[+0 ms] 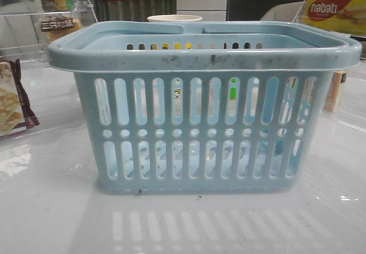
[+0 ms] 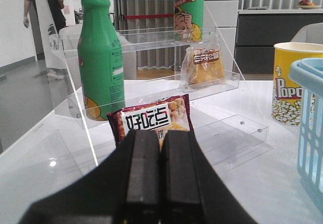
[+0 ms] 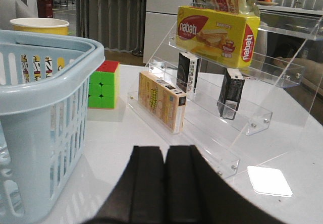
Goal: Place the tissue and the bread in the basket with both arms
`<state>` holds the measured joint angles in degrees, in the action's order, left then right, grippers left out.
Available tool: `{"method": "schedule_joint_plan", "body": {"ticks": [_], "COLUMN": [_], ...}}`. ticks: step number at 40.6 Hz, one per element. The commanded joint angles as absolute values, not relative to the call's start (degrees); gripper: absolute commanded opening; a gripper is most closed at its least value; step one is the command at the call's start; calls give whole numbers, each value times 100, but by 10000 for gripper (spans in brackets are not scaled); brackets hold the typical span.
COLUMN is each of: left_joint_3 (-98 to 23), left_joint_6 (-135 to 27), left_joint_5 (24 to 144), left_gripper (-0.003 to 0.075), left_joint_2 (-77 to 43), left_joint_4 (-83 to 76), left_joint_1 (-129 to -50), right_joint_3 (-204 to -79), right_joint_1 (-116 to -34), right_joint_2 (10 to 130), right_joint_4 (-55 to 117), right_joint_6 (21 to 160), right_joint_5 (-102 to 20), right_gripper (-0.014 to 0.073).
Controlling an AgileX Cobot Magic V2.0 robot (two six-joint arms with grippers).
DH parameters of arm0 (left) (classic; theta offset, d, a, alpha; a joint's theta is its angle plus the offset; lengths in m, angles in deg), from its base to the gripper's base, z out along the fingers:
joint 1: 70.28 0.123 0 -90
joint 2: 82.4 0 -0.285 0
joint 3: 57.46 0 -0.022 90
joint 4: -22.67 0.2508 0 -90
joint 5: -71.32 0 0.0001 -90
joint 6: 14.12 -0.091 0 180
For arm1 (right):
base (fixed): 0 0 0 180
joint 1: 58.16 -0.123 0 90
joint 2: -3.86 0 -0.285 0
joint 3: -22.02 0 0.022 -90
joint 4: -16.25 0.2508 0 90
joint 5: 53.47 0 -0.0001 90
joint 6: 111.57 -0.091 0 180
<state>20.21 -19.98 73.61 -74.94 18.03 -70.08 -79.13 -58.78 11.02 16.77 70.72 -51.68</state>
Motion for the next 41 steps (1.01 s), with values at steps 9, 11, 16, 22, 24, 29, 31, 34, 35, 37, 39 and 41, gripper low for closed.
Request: {"method": "schedule_joint_plan", "body": {"ticks": [9, 11, 16, 22, 24, 29, 31, 34, 35, 37, 39, 41], "left_joint_3": [2009, 2009, 2009, 2009, 2009, 2009, 2009, 1975, 1933, 1770, 1525, 1226], "left_joint_6": [-2007, -2007, -2007, -2007, -2007, -2007, -2007, -2007, -2007, -2007, -2007, -2007], "left_joint_5": [6885, 6885, 6885, 6885, 6885, 6885, 6855, 6604, 6545, 6471, 6486, 6592], "left_gripper": [90, 90, 90, 90, 90, 90, 90, 90, 90, 90, 90, 90], "left_joint_2": [-7589, -7589, -7589, -7589, -7589, -7589, -7589, -7589, -7589, -7589, -7589, -7589], "left_joint_4": [1758, 1758, 1758, 1758, 1758, 1758, 1758, 1758, 1748, 1745, 1745, 1745], "left_joint_1": [-7046, -7046, -7046, -7046, -7046, -7046, -7046, -7046, -7046, -7057, -7083, -7091], "right_joint_3": [-7907, -7907, -7907, -7907, -7907, -7907, -7907, -7971, -8049, -8250, -8520, -8849], "right_joint_1": [-5844, -5844, -5844, -5844, -5844, -5844, -5844, -5849, -5849, -5849, -5849, -5849], "right_joint_2": [1002, 1002, 1002, 1002, 1002, 1002, 1002, 1002, 1002, 1002, 1002, 1002], "right_joint_4": [1625, 1625, 1625, 1625, 1625, 1625, 1625, 1625, 1625, 1625, 1625, 1625], "right_joint_6": [7094, 7094, 7094, 7094, 7094, 7094, 7094, 7094, 7094, 7094, 7094, 7094], "right_joint_5": [-5680, -5680, -5680, -5680, -5680, -5805, -5906, -6002, -5981, -5929, -5829, -5642], "right_gripper": [67, 67, 67, 67, 67, 67, 67, 67, 67, 67, 67, 67]}}
